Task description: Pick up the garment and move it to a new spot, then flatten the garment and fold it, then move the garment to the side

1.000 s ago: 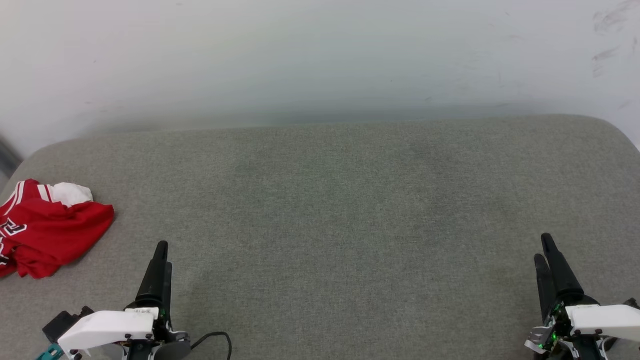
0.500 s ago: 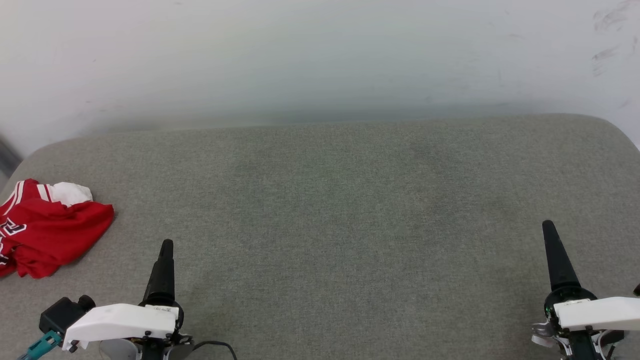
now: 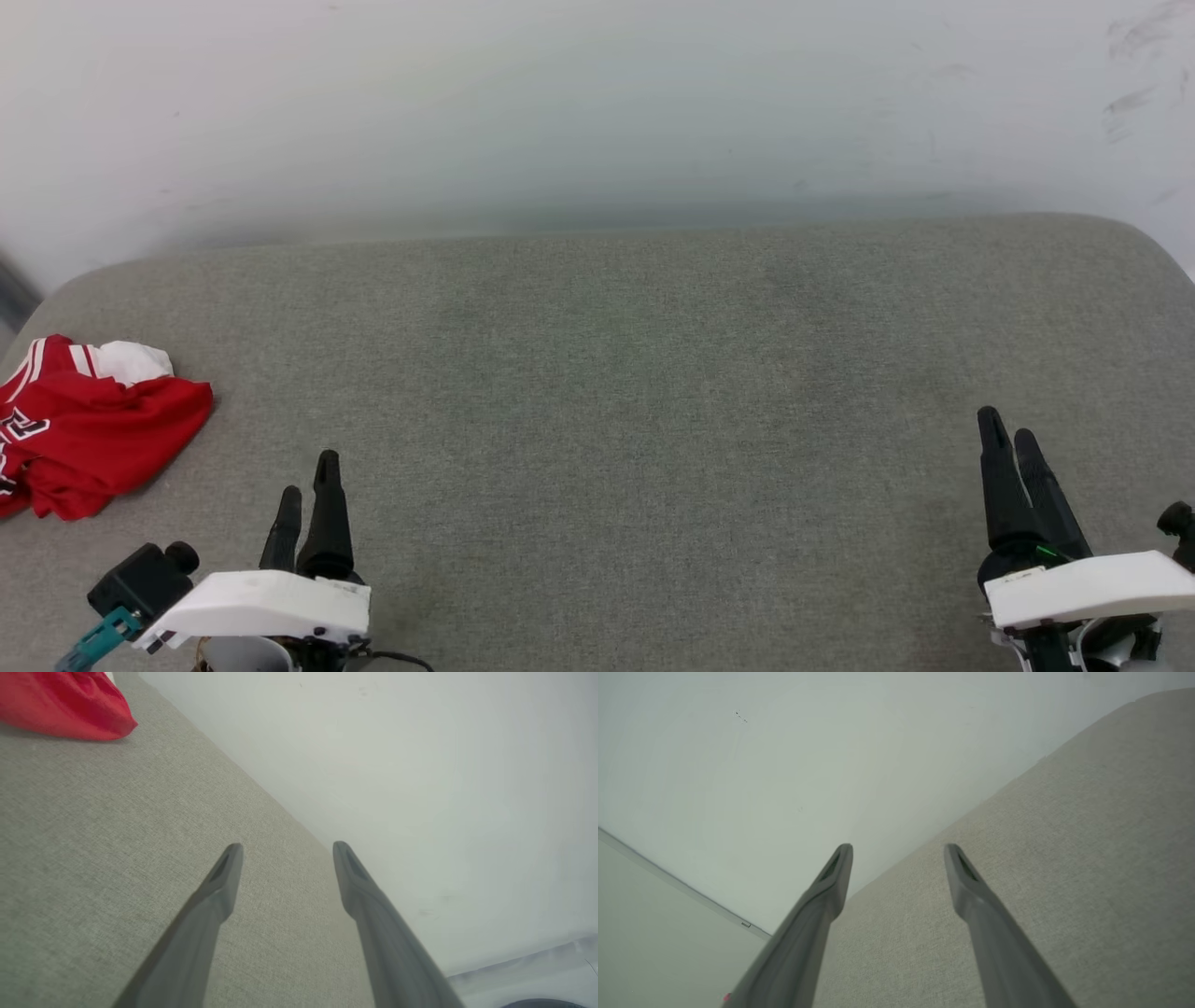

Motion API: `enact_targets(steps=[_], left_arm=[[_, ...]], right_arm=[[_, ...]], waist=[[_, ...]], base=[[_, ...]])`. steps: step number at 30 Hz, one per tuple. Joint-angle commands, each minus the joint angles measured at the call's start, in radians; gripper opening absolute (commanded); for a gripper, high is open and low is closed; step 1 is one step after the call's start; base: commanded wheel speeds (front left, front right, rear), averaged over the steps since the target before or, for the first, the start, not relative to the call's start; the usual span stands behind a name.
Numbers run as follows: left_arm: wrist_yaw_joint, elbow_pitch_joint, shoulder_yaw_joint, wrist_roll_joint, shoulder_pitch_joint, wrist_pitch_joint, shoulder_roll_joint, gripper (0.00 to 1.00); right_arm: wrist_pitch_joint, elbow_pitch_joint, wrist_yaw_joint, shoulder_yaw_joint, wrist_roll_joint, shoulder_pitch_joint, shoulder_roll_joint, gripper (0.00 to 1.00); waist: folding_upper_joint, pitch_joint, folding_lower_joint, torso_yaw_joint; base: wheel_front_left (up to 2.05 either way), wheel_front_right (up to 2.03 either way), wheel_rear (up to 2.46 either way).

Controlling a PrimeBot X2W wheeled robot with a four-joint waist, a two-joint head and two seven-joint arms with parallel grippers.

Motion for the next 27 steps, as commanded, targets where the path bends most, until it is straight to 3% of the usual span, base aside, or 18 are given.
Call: enact_targets(steps=[1, 27], left_arm=[[0.006, -0.022, -0.008, 0.066, 0.006, -0.014, 0.002, 1.0], [0.049, -0.065, -0.071, 0.403, 0.053, -0.087, 0.003, 1.0]], right_arm=[[-0.013, -0.019, 0.0, 0.006, -0.058, 0.001, -0.002, 1.0], [-0.085, -0.028, 0.0, 0.029, -0.387, 0.042, -0.001, 1.0]], waist=[[-0.0001, 0.0, -0.0001, 0.0], [-0.0001, 0.0, -0.0001, 0.001]], base=[[0.0, 0.0, 0.0], [0.0, 0.0, 0.0]])
